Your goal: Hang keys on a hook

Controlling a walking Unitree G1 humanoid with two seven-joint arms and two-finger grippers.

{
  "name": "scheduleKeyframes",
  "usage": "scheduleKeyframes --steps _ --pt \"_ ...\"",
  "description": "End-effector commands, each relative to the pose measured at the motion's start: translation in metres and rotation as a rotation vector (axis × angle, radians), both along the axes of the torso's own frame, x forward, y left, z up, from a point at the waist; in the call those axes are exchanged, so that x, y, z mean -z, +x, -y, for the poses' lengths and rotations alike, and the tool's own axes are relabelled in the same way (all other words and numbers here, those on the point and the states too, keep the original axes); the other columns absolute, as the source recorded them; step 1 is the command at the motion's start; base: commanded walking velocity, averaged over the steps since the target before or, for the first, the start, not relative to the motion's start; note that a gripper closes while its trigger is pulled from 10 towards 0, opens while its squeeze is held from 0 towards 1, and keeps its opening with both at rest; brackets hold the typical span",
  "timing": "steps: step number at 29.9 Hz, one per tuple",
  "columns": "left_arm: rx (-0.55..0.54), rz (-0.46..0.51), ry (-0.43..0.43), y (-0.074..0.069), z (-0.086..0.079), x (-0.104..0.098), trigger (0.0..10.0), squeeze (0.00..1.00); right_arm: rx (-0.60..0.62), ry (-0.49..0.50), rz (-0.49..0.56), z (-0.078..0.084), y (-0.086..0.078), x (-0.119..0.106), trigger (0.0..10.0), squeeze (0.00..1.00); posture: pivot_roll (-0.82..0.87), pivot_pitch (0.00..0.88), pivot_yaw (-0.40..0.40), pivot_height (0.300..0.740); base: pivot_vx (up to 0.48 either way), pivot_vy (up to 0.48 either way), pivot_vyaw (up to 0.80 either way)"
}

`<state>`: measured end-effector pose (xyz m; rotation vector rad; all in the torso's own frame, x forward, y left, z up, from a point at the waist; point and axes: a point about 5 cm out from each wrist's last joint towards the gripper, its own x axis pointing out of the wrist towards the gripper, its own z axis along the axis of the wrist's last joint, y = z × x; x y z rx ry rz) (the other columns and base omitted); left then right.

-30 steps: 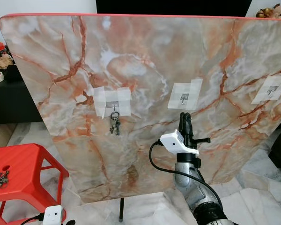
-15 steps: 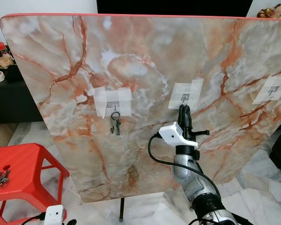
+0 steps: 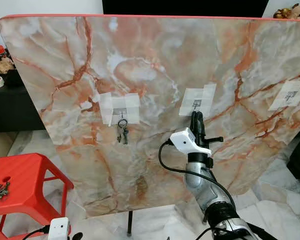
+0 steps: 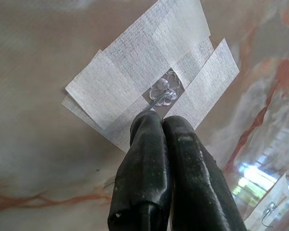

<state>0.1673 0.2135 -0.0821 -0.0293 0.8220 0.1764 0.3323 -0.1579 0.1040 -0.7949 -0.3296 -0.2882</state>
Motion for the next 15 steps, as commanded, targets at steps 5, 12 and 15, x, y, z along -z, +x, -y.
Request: scheduleKeyframes --steps 5,12,15 --pt "0.005 -0.014 0.004 -0.0032 -0.0001 0.0016 10.0 0.00 -0.024 0.004 -0.001 -0.0009 0.0042 -0.0039 10.0 0.00 0.04 0.000 -0.070 0.740 0.000 0.000 0.00" --pt "0.005 -0.017 0.002 -0.0038 0.0002 0.0020 10.0 0.00 -0.038 -0.012 0.003 -0.0038 0.0039 -0.0038 10.0 0.00 0.04 0.000 -0.072 0.740 0.000 0.000 0.00" --pt "0.005 -0.018 0.001 -0.0037 0.0014 0.0022 10.0 0.00 -0.062 -0.027 0.008 -0.0089 0.0018 -0.0026 10.0 0.00 0.04 0.000 -0.072 0.740 0.000 0.000 0.00"
